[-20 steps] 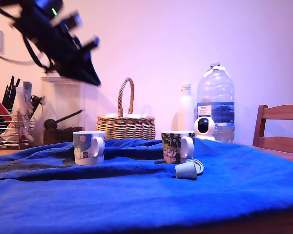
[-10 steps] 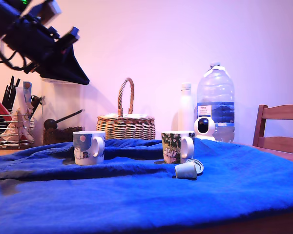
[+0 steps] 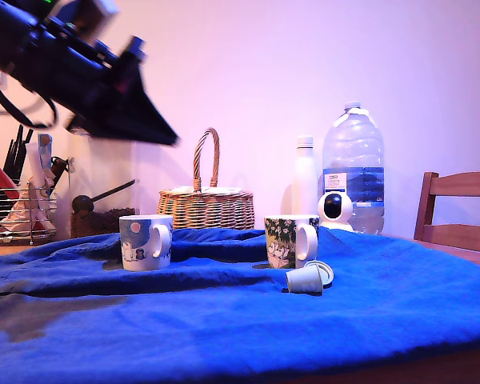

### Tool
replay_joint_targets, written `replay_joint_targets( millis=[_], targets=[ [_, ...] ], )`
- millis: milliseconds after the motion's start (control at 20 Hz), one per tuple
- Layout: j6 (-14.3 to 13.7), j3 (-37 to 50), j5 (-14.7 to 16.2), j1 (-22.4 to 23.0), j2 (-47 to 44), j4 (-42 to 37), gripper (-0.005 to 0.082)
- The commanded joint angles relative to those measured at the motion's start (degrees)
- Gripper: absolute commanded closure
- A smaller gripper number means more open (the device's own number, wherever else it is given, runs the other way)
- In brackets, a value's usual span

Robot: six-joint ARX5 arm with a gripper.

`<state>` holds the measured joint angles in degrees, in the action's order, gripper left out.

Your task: Pick up the coffee capsules on the table and drop them inside the coffee cup

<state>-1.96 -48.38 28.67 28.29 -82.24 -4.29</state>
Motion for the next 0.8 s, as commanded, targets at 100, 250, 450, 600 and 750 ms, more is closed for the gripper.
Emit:
replay_joint_targets(
  millis=[100,250,450,600,750],
  targets=[
    [-2.0,0.7,0.0,3.1,-0.2,-1.0,0.0789],
    [-2.7,0.7,0.0,3.7,-0.2,-1.2,0.0788],
    [-3.1,0.7,0.0,3.7,-0.2,-2.0,0.0788],
    [-3.1,0.7,0.0,3.7,-0.2,-2.2,0.0787],
    [-4.3,0.7,0.0,3.7,-0.2,-2.0,0.0778]
  ],
)
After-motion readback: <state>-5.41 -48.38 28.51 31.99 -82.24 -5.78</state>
